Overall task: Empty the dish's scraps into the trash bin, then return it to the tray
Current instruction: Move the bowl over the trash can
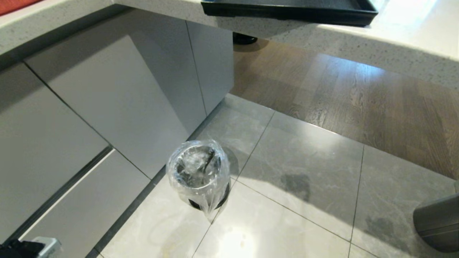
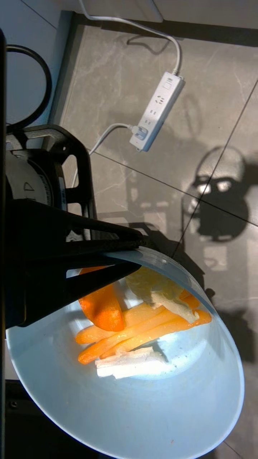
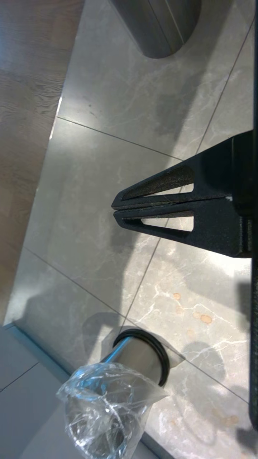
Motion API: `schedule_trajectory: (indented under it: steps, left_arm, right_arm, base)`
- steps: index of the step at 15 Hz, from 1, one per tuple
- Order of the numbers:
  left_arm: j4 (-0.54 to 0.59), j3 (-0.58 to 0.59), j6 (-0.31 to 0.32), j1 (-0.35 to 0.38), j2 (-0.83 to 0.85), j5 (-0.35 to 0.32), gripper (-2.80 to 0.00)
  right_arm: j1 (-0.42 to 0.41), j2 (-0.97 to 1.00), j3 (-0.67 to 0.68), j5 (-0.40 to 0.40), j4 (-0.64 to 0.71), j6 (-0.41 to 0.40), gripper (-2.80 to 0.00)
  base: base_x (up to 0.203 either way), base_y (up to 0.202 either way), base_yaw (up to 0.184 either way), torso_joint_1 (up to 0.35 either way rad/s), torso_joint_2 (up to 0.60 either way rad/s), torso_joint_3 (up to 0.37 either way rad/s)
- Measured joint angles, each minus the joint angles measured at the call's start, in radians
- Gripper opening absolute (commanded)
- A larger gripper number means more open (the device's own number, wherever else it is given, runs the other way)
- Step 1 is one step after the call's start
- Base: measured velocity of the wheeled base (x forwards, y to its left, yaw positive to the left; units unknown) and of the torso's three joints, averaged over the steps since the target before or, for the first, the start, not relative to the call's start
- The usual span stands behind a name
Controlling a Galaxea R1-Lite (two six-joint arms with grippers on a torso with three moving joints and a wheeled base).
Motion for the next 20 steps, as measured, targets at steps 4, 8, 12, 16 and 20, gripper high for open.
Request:
schedule_trajectory:
  steps: [4, 8, 12, 16, 20]
  left_arm:
    - [-0.082, 0.026, -0.007, 0.003, -0.012, 0.001, -2.8]
    - [-0.137, 0.059, -0.008, 0.006, -0.027, 0.005, -2.8]
    - [-0.14, 0.056, -0.006, 0.006, -0.031, 0.005, -2.8]
    - [-0.142, 0.054, -0.003, 0.007, -0.032, 0.005, -2.8]
    - [-0.141, 0.053, -0.001, 0.007, -0.032, 0.005, -2.8]
  right_arm:
    - [0.0, 0.0, 0.0, 0.0, 0.0, 0.0, -2.8]
    - [0.0, 0.0, 0.0, 0.0, 0.0, 0.0, -2.8]
    - [0.0, 0.0, 0.0, 0.0, 0.0, 0.0, -2.8]
    - [0.0, 0.0, 0.0, 0.0, 0.0, 0.0, -2.8]
    - [0.0, 0.0, 0.0, 0.0, 0.0, 0.0, -2.8]
  base:
    - [0.0, 0.0, 0.0, 0.003, 0.0, -0.197]
    - [0.0, 0.0, 0.0, 0.0, 0.0, -0.196]
    - [0.0, 0.0, 0.0, 0.001, 0.0, -0.198]
    - [0.0, 0.0, 0.0, 0.003, 0.0, -0.197]
    - [0.0, 0.0, 0.0, 0.005, 0.0, -0.201]
